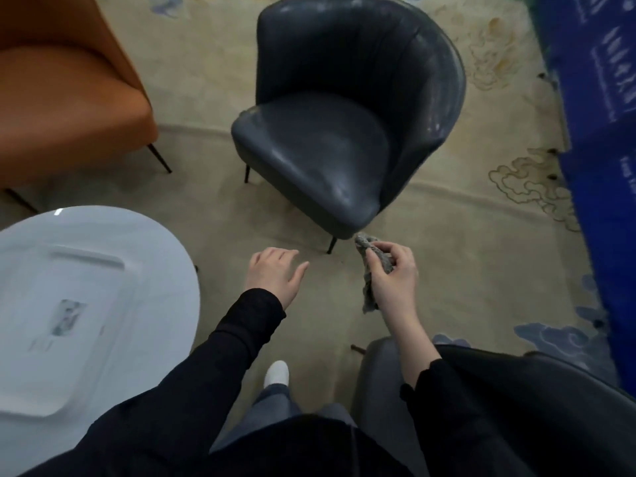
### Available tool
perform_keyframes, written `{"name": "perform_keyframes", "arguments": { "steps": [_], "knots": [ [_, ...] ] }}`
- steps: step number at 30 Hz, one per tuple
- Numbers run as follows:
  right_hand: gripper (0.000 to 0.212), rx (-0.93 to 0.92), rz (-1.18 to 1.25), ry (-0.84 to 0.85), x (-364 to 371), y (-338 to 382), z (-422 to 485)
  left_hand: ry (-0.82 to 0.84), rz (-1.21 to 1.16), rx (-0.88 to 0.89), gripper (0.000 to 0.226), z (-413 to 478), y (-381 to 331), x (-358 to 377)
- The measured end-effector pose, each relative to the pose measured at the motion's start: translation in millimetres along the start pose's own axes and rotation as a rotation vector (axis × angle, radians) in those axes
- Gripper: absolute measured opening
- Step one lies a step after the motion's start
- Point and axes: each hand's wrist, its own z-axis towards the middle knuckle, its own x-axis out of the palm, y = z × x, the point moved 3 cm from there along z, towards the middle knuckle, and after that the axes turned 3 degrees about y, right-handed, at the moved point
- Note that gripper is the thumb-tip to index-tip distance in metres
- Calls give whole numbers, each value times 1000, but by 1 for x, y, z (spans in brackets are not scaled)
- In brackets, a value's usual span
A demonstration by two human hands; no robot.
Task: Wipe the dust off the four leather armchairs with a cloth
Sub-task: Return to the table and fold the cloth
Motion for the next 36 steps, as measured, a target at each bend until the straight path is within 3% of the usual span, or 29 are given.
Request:
{"name": "perform_keyframes", "arguments": {
  "steps": [5,13,22,36],
  "knots": [
    [8,-44,-19,124,46,32,30,-75,-88,-213,43,3,58,-27],
    [12,-183,-14,462,144,87,73,-166,-165,-621,45,-22,131,-54],
    [12,-385,-31,785,219,140,123,-331,-260,-1032,45,-37,148,-78],
    [8,-592,1,1260,304,212,20,-567,-343,-1425,45,-125,164,-82]
  ]
}}
